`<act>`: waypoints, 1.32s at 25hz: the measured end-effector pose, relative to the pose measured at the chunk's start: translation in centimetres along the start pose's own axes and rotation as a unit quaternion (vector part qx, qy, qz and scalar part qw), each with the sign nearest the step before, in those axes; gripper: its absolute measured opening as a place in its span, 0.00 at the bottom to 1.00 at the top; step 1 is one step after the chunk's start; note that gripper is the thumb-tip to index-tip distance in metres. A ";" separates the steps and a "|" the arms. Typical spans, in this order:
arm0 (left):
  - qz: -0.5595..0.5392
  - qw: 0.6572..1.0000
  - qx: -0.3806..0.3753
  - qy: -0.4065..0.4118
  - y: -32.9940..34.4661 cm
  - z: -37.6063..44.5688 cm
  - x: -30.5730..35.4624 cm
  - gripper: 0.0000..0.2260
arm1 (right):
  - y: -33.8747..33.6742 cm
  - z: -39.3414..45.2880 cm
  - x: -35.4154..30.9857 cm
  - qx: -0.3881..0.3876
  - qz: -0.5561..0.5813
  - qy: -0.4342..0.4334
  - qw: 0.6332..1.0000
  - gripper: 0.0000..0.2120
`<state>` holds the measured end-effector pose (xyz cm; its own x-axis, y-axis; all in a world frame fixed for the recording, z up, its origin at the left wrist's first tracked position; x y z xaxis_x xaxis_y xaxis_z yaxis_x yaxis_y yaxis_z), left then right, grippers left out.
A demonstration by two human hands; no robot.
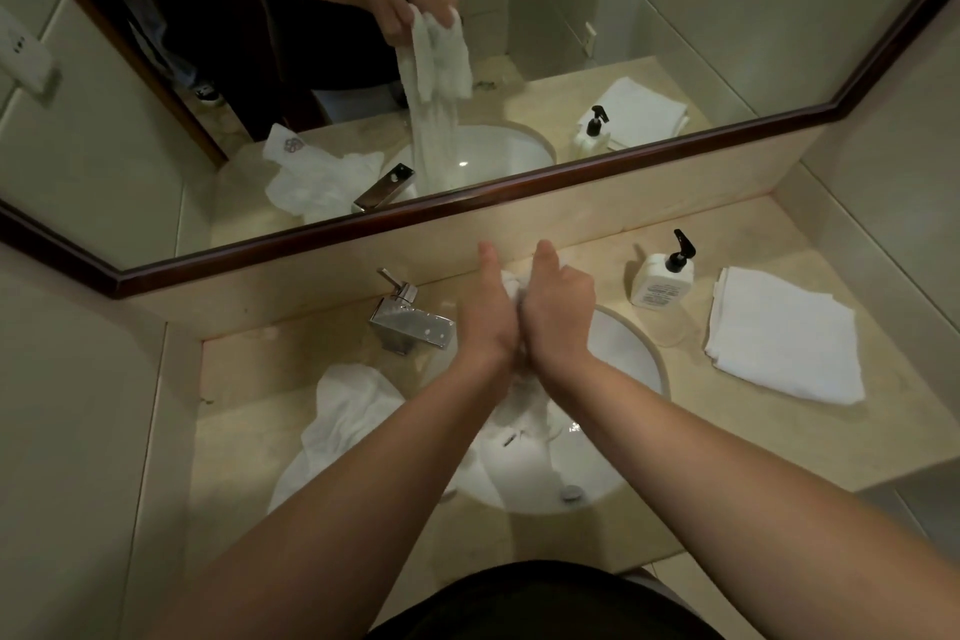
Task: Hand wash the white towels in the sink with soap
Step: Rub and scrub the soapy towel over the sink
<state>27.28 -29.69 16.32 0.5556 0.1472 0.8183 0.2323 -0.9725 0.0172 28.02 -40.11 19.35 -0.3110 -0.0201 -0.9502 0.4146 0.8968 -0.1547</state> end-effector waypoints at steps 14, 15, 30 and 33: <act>0.061 0.997 -0.002 0.046 1.1 1.1 -1.0 0.30 | -1.2 0.5 1.0 0.012 -0.015 0.021 1.000 0.22; 0.063 0.997 -0.001 0.055 1.2 1.1 -0.9 0.30 | -1.2 0.7 0.9 0.014 -0.012 0.015 1.000 0.21; 0.078 0.997 0.013 0.011 1.7 1.0 -3.1 0.33 | -2.1 0.1 3.6 -0.006 -0.013 0.058 0.998 0.21; 0.025 0.998 0.016 -0.058 1.4 1.5 -4.8 0.31 | -1.3 -1.1 5.1 -0.042 -0.037 0.070 0.996 0.20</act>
<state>26.16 -31.46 11.58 0.6555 0.1202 0.7456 0.2266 -0.9731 -0.0423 24.99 -40.87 14.97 -0.4562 -0.0302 -0.8894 0.3146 0.9294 -0.1930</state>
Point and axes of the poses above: each hand's wrist, its own z-axis towards the middle knuckle, its own y-axis out of the palm, x = y × z, the point moved 8 cm from there along z, towards the middle knuckle, and after that the axes turned 5 degrees about z, right-handed, at the moved point
